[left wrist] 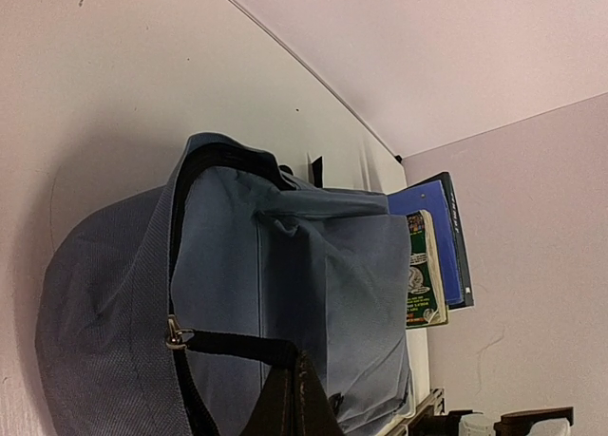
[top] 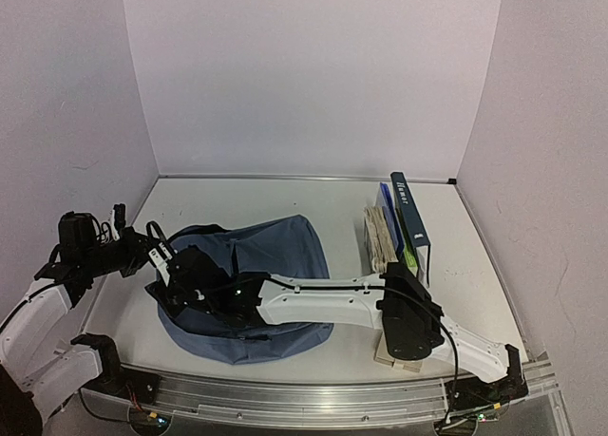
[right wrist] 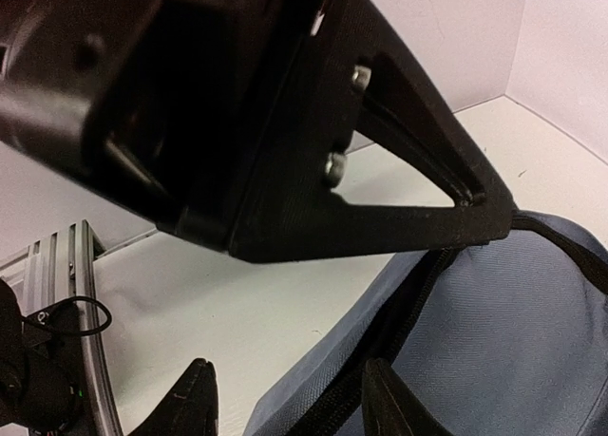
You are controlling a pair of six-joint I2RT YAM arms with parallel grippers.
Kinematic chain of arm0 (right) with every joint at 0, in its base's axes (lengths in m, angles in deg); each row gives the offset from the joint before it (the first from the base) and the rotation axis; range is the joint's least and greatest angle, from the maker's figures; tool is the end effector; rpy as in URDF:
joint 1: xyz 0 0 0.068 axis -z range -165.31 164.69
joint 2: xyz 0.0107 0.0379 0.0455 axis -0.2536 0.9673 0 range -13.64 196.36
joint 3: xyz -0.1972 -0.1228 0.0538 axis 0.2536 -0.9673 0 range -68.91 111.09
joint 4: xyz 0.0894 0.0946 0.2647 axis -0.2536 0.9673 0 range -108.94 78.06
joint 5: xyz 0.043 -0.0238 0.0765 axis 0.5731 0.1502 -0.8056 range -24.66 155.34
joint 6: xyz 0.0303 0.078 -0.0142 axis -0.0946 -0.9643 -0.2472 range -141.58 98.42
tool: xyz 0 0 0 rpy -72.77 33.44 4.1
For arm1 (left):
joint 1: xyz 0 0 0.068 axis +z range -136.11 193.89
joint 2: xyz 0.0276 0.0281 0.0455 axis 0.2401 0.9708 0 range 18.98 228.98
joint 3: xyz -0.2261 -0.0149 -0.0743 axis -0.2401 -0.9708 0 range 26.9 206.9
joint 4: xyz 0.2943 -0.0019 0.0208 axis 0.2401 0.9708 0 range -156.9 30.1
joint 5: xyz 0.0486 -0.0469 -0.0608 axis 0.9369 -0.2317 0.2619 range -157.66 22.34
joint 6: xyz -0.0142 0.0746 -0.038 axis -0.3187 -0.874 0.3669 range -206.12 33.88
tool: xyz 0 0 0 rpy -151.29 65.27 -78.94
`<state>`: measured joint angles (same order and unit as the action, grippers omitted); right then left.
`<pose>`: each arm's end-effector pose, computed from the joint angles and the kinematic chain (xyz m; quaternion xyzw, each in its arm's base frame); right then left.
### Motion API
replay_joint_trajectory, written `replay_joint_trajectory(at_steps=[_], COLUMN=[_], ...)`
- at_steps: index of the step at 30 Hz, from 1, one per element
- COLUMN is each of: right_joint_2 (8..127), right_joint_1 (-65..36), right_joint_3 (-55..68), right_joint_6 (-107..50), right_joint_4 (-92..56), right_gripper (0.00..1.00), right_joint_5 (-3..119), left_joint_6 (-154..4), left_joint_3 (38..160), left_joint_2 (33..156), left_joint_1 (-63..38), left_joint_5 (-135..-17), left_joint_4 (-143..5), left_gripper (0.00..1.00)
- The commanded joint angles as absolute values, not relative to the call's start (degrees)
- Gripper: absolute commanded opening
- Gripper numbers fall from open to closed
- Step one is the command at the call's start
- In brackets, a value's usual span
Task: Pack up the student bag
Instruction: Unzip the student bag at the center of the board.
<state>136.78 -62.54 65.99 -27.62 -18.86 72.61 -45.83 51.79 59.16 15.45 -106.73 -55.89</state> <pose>0.1522 0.6292 0.1693 -0.4315 0.6686 0.3632 0.4845 0.2514 -0.0401 0.1862 -0.1211 0.8108 -0.4329 0.3750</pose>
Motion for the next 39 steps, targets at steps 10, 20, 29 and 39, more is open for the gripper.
replay_joint_trajectory(at_steps=[10,20,29,39], right_joint_2=[140.17,141.44,140.25,122.51], right_joint_1=[-62.39,-62.31,-62.33,-63.52], right_joint_3=[69.81,71.0,70.16,46.28], right_joint_6=[-30.28,-39.74,-37.98,-32.46], right_joint_4=[-18.94,-17.35,-18.07,-31.62], right_gripper=[0.44,0.46,0.05,0.0], right_joint_5=[75.63,76.69,70.82,63.61], left_joint_6=[-45.97,-45.63,-45.36,-45.98], left_joint_3=[53.35,53.28,53.26,56.55], left_joint_2=[59.05,58.28,58.54,63.38], left_joint_1=[15.56,15.57,15.57,15.65], left_joint_5=[-108.79,-108.75,-108.73,-99.74], left_joint_4=[-57.1,-56.66,-57.17,-52.93], left_gripper=[0.0,0.0,0.0,0.0])
